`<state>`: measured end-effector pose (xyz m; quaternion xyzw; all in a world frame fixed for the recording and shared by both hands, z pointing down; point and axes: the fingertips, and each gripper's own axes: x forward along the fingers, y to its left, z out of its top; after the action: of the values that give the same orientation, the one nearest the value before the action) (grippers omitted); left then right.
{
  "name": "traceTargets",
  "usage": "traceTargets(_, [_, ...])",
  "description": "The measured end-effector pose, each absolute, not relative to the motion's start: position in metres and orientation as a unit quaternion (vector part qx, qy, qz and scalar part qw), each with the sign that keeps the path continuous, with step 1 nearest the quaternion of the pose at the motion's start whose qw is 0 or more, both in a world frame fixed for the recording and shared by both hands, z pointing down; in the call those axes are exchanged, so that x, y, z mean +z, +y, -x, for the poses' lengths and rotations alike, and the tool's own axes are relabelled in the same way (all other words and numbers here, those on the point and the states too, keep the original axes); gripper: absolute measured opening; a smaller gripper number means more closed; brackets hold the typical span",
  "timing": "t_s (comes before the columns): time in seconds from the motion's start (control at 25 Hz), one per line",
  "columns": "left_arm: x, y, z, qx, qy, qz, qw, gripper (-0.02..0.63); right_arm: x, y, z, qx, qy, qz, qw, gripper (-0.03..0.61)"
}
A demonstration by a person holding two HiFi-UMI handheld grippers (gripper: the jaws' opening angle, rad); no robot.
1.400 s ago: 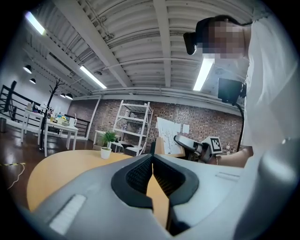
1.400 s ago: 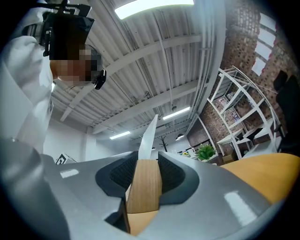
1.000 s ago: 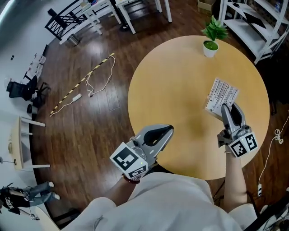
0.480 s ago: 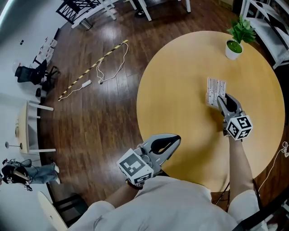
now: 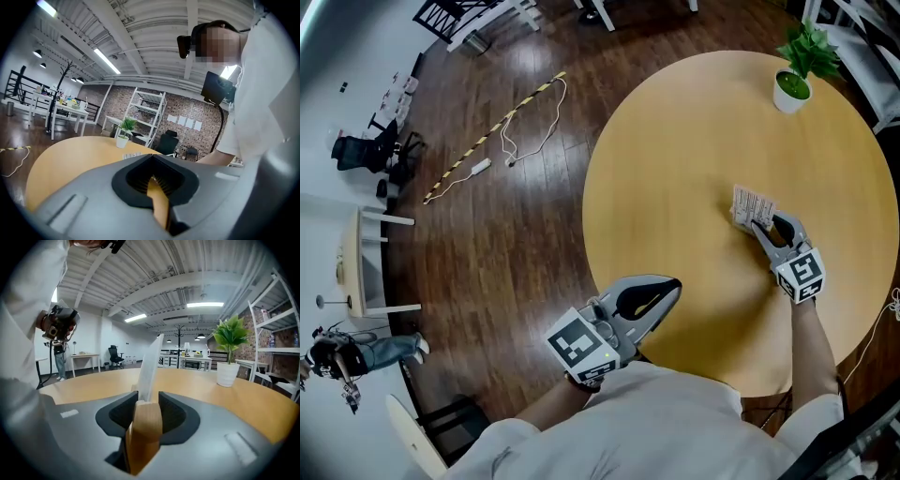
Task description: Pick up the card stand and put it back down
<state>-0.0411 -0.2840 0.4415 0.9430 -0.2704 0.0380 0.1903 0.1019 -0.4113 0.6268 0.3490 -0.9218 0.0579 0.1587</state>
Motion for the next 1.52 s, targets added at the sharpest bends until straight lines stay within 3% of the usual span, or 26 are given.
traceTargets(0.24, [0.440,-0.279,0.037,0.037,-0.265,-0.943,0.197,-0.008,0.644,-0.405,-0.111,0.083,-0.919,-0.337,0.186,0.118])
traceTargets(0.4, [0.440,-0.271,0.031,0.040,-0.261,-0.944,0.196,-0.008,0.642,-0.402,-0.129,0.110,-0.911,-0.363,0.164,0.215])
traceTargets(0.64, [0.436,-0.248,0.036,0.032,-0.279,-0.941,0.188,-0.008,0.639,-0.330,-0.178,0.162,-0.870,-0.442,0.148,0.221])
traceTargets(0.72, [0.427,-0.233,0.036,0.021,-0.282,-0.943,0.175,-0.008,0.610,-0.289,-0.186,0.165,-0.859,-0.468,0.121,0.223])
traceTargets(0.8, [0.416,-0.217,0.034,0.008,-0.286,-0.944,0.161,-0.008,0.558,-0.251,-0.185,0.145,-0.857,-0.486,0.088,0.281])
traceTargets(0.88, [0.406,-0.201,0.032,-0.002,-0.292,-0.944,0.151,-0.008,0.498,-0.217,-0.173,0.121,-0.864,-0.487,0.051,0.298])
traceTargets(1.04, [0.388,-0.161,0.034,-0.022,-0.303,-0.940,0.153,-0.008,0.410,-0.158,-0.139,0.103,-0.875,-0.473,0.002,0.305])
traceTargets(1.52, [0.363,0.031,0.086,-0.056,-0.266,-0.951,0.147,-0.008,0.351,0.033,-0.091,0.044,-0.861,-0.506,-0.028,0.302])
